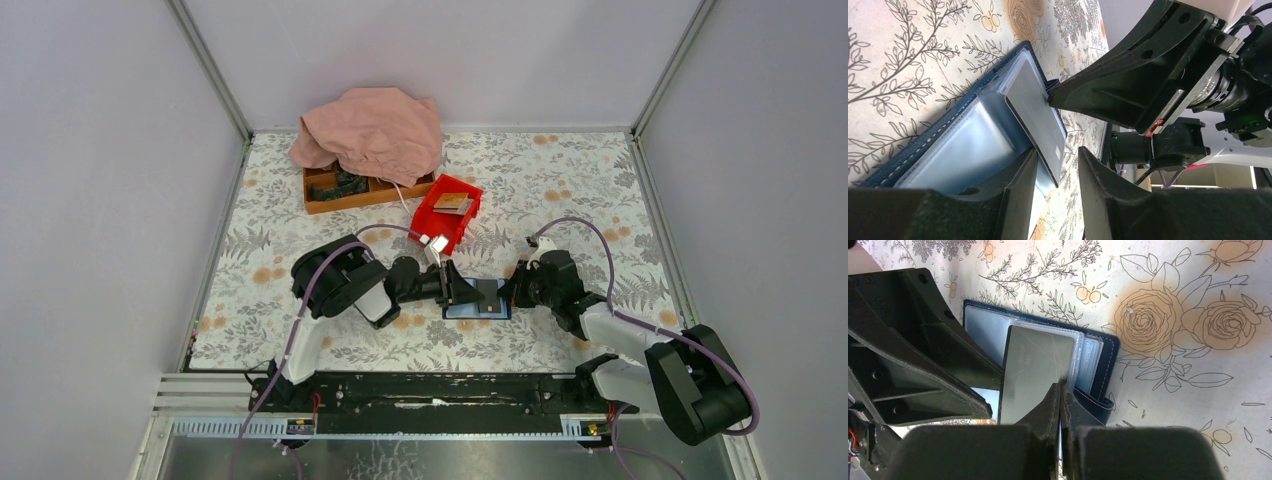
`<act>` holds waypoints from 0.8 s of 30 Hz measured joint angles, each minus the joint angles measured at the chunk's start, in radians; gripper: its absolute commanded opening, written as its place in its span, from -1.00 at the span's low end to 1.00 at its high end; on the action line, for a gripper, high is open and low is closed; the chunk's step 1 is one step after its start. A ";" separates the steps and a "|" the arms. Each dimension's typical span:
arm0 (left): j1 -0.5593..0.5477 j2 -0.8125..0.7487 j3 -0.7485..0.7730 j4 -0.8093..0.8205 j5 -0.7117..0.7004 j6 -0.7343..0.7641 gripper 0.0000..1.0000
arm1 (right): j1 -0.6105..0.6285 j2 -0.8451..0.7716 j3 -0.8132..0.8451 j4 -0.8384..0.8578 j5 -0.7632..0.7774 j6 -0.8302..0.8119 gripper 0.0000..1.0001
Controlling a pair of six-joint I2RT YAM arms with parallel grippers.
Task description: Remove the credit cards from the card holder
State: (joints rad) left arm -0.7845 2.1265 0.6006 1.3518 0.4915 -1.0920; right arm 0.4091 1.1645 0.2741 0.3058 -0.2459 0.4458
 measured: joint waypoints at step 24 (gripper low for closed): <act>-0.036 -0.045 0.089 -0.225 -0.111 -0.038 -0.11 | -0.002 0.000 0.000 -0.005 0.001 -0.001 -1.00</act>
State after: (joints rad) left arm -0.8204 2.0811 0.6891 1.1267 0.3805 -1.1297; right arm 0.4076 1.1648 0.2741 0.3012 -0.2447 0.4450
